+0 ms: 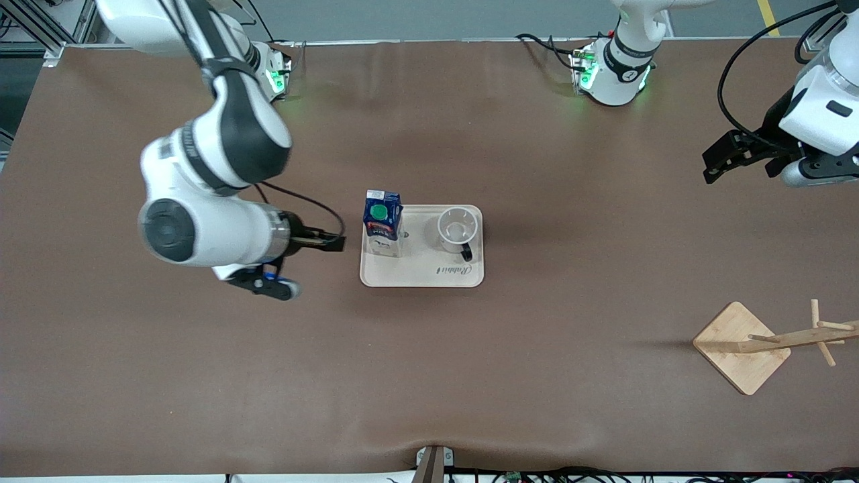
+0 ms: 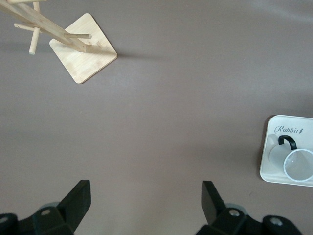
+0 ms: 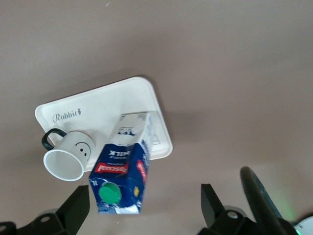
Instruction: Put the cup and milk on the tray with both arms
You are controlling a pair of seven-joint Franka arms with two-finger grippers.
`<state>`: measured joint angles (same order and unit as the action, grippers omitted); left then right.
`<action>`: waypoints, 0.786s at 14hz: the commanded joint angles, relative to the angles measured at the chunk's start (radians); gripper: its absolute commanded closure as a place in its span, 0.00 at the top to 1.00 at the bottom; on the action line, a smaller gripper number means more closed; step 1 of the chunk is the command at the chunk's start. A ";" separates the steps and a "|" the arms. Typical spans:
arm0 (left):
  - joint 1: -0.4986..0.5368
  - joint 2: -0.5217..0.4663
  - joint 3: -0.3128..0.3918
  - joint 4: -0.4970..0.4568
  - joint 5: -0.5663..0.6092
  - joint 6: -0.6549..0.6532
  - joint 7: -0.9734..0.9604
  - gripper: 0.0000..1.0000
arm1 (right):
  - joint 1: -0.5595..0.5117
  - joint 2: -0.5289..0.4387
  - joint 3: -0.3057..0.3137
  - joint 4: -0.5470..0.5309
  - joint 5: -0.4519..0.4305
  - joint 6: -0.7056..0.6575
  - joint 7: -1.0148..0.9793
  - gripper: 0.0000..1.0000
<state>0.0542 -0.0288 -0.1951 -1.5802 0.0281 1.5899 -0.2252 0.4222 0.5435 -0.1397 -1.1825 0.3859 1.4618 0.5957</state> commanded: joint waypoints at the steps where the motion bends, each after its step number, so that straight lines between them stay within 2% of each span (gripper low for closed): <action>1: -0.002 -0.008 0.003 -0.003 -0.016 -0.008 0.017 1.00 | -0.081 -0.007 0.018 0.063 -0.013 -0.070 -0.002 1.00; 5: -0.001 -0.013 -0.006 -0.004 -0.016 -0.010 -0.002 1.00 | -0.151 -0.059 0.015 0.063 -0.033 -0.107 -0.029 1.00; 7: 0.003 -0.016 -0.006 -0.007 -0.016 -0.010 0.013 1.00 | -0.175 -0.101 0.020 0.057 -0.134 -0.106 -0.161 1.00; 8: 0.004 -0.016 -0.006 -0.007 -0.016 -0.010 0.015 1.00 | -0.192 -0.114 0.019 0.050 -0.156 -0.106 -0.190 1.00; 11: 0.004 -0.023 -0.006 -0.015 -0.014 -0.008 0.018 1.00 | -0.284 -0.146 0.019 0.026 -0.160 -0.103 -0.331 1.00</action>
<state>0.0534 -0.0288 -0.2002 -1.5804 0.0280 1.5899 -0.2254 0.2022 0.4333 -0.1405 -1.1185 0.2454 1.3592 0.3655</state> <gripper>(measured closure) 0.000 0.000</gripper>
